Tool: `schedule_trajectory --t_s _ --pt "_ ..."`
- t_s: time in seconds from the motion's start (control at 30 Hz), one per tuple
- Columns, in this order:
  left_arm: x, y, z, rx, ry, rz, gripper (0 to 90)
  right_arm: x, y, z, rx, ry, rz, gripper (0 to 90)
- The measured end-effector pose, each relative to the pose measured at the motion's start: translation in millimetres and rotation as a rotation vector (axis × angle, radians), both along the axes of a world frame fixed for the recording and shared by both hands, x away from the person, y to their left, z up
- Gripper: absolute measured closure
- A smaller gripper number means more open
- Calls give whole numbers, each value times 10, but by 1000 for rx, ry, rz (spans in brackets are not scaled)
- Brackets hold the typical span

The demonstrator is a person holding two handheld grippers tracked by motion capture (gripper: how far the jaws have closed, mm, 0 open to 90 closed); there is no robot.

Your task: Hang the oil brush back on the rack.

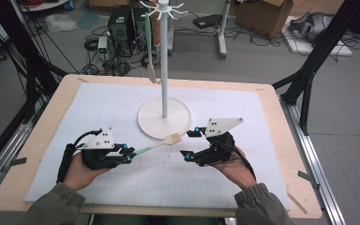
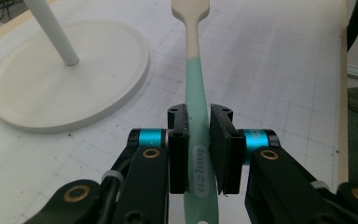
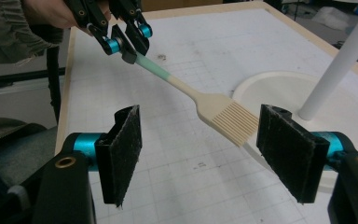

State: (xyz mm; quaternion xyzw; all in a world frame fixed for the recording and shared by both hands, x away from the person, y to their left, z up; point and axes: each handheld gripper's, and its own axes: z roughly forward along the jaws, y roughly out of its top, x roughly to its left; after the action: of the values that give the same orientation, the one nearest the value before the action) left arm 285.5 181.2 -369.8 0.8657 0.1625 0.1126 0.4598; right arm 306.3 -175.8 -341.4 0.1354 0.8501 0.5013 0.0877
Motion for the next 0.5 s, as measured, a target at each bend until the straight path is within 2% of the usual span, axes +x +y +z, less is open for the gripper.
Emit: schedule_trajectory --t_s 0.17,0.5 --pt "-16 -74 4 4 6 -37 776 13 82 -12 -16 6 34 312" --pt "-15 -203 25 -2 12 -76 776 60 224 -30 -43 10 84 351"
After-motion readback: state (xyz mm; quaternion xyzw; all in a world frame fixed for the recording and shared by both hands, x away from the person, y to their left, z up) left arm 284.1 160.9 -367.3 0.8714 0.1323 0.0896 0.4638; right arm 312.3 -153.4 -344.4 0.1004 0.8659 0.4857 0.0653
